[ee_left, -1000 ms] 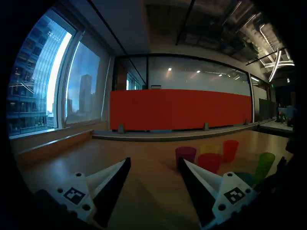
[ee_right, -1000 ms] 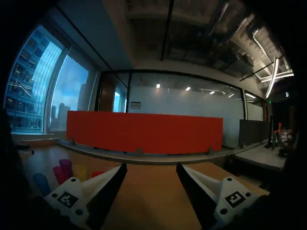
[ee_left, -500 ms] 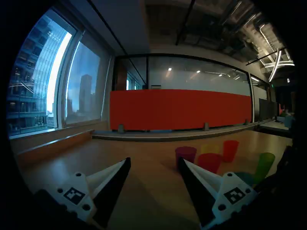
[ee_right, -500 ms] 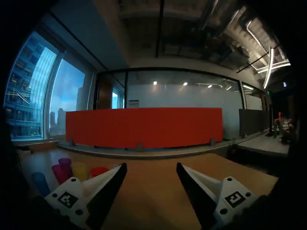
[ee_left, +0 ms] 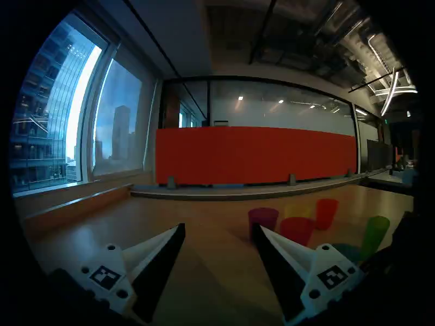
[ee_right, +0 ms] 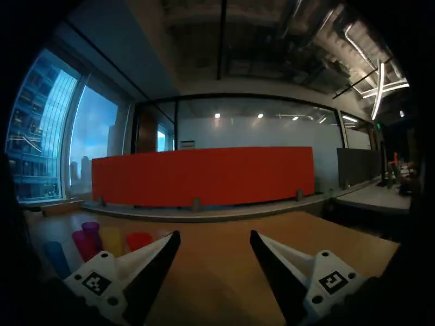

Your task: Pour water

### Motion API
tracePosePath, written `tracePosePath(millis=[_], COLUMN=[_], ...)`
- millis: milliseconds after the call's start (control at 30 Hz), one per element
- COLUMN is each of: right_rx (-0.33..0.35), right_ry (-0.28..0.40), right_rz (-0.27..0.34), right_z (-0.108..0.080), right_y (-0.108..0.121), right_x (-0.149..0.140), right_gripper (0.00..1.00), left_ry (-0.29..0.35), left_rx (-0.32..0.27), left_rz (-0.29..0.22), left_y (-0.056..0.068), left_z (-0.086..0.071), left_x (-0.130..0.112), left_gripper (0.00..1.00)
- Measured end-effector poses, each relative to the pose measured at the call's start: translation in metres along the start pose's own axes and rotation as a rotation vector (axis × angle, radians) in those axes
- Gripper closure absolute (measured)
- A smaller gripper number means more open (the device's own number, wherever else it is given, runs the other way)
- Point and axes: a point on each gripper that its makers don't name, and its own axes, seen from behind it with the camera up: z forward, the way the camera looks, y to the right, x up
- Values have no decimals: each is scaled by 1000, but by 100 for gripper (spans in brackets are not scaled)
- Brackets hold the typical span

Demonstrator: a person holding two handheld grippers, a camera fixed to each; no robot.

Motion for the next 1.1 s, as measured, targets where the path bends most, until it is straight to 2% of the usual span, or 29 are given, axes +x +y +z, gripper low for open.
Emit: tracePosePath(millis=[200,600,1100], right_rx=[2,-9,-11], right_ry=[-8,-25,-60], right_rz=[-19,-17,-41], right_z=[2,5,6], right_y=[-1,8,4], right_x=[-8,-20,-30], right_gripper=[1,1,1], left_ry=[0,0,0], left_rx=[0,0,0], left_rz=[0,0,0], left_y=[1,0,0], left_z=[1,1,0], left_x=[0,0,0], left_gripper=[9,9,9])
